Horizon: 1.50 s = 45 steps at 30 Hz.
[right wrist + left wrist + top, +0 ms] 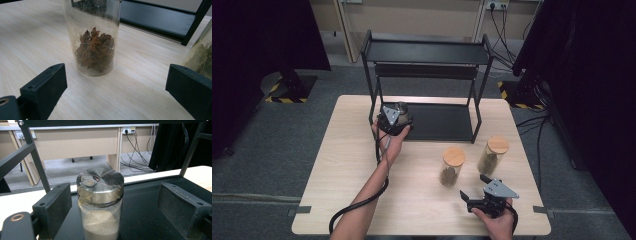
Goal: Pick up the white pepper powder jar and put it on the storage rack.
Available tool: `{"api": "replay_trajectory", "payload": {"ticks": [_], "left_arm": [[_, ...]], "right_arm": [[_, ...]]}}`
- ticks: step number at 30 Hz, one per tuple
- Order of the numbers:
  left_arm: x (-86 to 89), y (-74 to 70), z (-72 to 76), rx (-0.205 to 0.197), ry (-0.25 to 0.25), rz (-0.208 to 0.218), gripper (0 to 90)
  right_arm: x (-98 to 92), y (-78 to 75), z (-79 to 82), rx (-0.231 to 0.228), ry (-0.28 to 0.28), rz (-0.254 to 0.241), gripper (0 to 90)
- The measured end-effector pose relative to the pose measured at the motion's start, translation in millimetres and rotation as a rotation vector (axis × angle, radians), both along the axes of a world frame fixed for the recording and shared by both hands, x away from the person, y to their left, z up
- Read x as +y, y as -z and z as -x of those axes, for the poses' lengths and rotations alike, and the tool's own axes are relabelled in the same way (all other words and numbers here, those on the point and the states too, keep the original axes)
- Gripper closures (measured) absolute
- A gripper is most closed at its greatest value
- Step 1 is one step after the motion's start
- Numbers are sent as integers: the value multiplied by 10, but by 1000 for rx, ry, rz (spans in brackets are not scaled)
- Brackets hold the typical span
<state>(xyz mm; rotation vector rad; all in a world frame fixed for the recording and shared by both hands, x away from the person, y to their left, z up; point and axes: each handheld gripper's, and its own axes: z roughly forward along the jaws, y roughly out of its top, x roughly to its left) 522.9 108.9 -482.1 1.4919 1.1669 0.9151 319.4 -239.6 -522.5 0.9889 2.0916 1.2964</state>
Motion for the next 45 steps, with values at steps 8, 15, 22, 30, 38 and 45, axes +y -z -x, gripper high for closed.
{"api": "replay_trajectory", "payload": {"ticks": [8,15,22,30,38,45], "left_arm": [[-21,-7,100,4,13,3,121],[-39,-8,162,0,19,19,122],[-36,0,225,-3,31,33,122],[-26,-26,316,-13,46,51,122],[-21,-43,387,-13,55,55,122],[-21,-40,470,-8,66,54,123]], "right_arm": [[0,0,0,0,1,0,36],[0,0,0,0,0,0,36],[0,0,0,0,1,0,36],[1,0,2,-2,0,1,36],[0,0,1,-1,1,0,36],[1,0,1,-2,1,0,36]]}}
